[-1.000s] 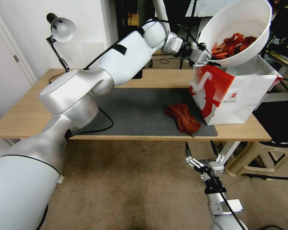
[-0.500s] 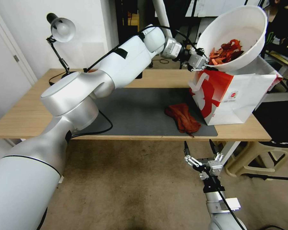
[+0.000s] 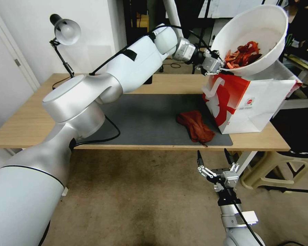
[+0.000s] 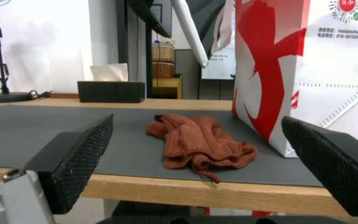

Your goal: Sweep shrimp from table into container with towel, then put container into takeout bag.

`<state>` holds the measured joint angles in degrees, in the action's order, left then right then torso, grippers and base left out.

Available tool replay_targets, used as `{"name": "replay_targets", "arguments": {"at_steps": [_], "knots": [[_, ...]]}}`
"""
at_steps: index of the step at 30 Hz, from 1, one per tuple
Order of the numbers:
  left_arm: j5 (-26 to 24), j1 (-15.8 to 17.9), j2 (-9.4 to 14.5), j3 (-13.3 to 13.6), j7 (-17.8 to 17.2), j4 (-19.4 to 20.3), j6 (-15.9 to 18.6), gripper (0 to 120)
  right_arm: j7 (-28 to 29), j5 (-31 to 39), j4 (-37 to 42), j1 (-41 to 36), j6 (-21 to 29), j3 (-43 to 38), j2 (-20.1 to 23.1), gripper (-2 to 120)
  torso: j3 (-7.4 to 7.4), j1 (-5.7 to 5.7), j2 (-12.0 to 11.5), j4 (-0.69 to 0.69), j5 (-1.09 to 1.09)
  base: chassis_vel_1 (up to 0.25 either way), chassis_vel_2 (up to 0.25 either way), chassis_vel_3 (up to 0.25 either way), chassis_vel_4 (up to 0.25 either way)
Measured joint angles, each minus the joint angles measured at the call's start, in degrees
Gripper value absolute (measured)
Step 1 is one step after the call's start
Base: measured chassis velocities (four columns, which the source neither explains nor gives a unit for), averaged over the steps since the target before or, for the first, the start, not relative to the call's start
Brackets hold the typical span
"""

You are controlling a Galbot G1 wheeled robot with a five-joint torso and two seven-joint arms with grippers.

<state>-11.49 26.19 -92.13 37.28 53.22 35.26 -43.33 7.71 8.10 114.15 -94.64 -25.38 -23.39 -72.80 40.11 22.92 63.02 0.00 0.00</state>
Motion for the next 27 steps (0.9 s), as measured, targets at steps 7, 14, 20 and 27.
{"name": "replay_targets", "arguments": {"at_steps": [7, 14, 20, 27], "knots": [[-0.11, -0.09, -0.01, 1.04, -3.98, 0.33, 0.24, 40, 0.0, 0.03, -0.01, 0.0, 0.01, 0.08, 0.04, 100, 0.0, 0.0, 0.0, 0.0, 0.0, 0.0, 0.0, 0.0, 0.0], [-0.95, -0.35, -0.01, 1.61, -9.29, 0.27, 0.34, 63, -0.01, 0.21, -0.05, -0.01, -0.02, 0.14, 0.04, 100, 0.0, 0.0, 0.0, -0.01, 0.0, 0.0, 0.0, 0.0, 0.0], [-2.94, -0.75, 0.0, 1.86, -15.86, -0.54, 1.58, 85, -0.01, 0.44, 0.0, 0.07, -0.04, 0.12, 0.13, 100, 0.0, 0.0, 0.0, 0.0, 0.0, 0.0, 0.0, 0.0, 0.0], [-10.6, -4.26, 0.0, 6.3, -47.45, 0.98, 5.84, 100, 0.14, 0.79, 1.26, -0.84, -0.46, -0.32, 0.5, 100, 0.0, 0.0, 0.0, -0.01, -0.01, 0.0, 0.0, 0.0, 0.0]]}}
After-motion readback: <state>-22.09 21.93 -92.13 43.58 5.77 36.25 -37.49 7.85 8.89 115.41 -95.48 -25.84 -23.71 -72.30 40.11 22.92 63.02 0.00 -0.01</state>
